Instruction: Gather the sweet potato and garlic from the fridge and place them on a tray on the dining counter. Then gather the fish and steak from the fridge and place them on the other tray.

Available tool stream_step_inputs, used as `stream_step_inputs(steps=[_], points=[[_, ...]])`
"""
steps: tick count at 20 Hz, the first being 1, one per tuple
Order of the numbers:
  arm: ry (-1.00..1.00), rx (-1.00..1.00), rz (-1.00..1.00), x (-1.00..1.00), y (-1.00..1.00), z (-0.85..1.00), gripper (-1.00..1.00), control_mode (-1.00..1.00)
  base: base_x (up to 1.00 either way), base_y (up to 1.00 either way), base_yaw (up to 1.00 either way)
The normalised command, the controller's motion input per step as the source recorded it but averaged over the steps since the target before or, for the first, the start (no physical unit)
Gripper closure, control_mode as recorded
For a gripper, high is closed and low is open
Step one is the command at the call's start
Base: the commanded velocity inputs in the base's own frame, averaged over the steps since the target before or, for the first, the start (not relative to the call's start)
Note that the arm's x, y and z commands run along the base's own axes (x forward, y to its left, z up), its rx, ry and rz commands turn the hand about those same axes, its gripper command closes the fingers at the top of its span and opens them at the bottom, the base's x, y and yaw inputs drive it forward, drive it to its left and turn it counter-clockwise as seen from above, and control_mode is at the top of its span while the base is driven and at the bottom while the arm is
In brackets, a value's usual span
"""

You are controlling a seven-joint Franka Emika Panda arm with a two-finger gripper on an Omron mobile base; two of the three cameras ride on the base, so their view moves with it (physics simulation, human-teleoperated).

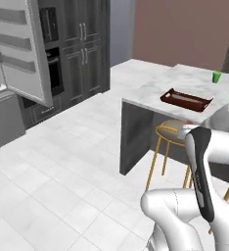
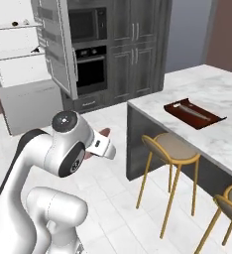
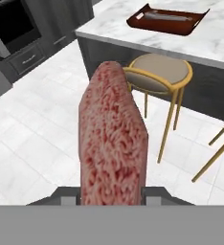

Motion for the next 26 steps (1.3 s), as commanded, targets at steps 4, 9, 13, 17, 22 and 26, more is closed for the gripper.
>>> stream_step_inputs(steps=[4, 9, 13, 17, 22, 26], points=[[0.00, 0.00, 0.00, 0.00, 0.00, 0.00, 1.00, 1.00, 0.00, 0.00, -0.40], [0.00, 0.00, 0.00, 0.00, 0.00, 0.00, 1.00, 1.00, 0.02, 0.00, -0.36], [0.00, 0.00, 0.00, 0.00, 0.00, 0.00, 1.00, 1.00, 0.22, 0.01, -0.33], [0.00, 0.00, 0.00, 0.00, 0.00, 0.00, 1.00, 1.00, 0.38, 0.05, -0.33], [0.00, 0.00, 0.00, 0.00, 0.00, 0.00, 1.00, 1.00, 0.49, 0.13, -0.35], [0.00, 0.00, 0.00, 0.00, 0.00, 0.00, 1.00, 1.00, 0.56, 0.18, -0.35]])
